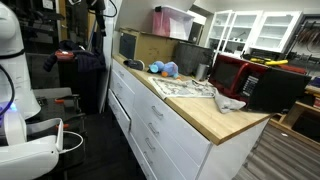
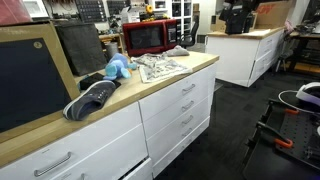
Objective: Open the right second drawer of the cabinet to the left
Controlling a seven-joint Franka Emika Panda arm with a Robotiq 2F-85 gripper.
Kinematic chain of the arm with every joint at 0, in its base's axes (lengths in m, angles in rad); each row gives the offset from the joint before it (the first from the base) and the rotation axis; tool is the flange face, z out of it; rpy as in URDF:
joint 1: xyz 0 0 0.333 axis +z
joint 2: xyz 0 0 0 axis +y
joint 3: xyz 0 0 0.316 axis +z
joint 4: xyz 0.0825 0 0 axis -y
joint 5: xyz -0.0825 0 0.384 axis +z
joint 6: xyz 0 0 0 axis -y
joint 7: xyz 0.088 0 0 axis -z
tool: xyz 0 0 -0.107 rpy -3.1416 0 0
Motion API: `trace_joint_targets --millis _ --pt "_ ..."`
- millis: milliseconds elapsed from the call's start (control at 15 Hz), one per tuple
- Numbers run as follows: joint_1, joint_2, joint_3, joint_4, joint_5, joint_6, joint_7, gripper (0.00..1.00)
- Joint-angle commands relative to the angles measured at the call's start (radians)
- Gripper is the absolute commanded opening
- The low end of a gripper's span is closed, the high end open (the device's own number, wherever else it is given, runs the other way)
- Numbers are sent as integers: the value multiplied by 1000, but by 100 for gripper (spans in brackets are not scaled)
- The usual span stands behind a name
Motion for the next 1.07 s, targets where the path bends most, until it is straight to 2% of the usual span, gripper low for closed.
trace_joint_targets --millis 0,267,400,667,800,1000 --pt "-11 19 6 5 -5 12 5 100" --pt "-57 96 12 11 -29 56 22 100" --pt "-84 157 17 12 -41 113 33 100" --pt "-151 351 56 23 -80 301 115 100" --pt "-186 458 79 32 -125 394 172 100" --pt "-282 628 132 67 -267 491 311 100"
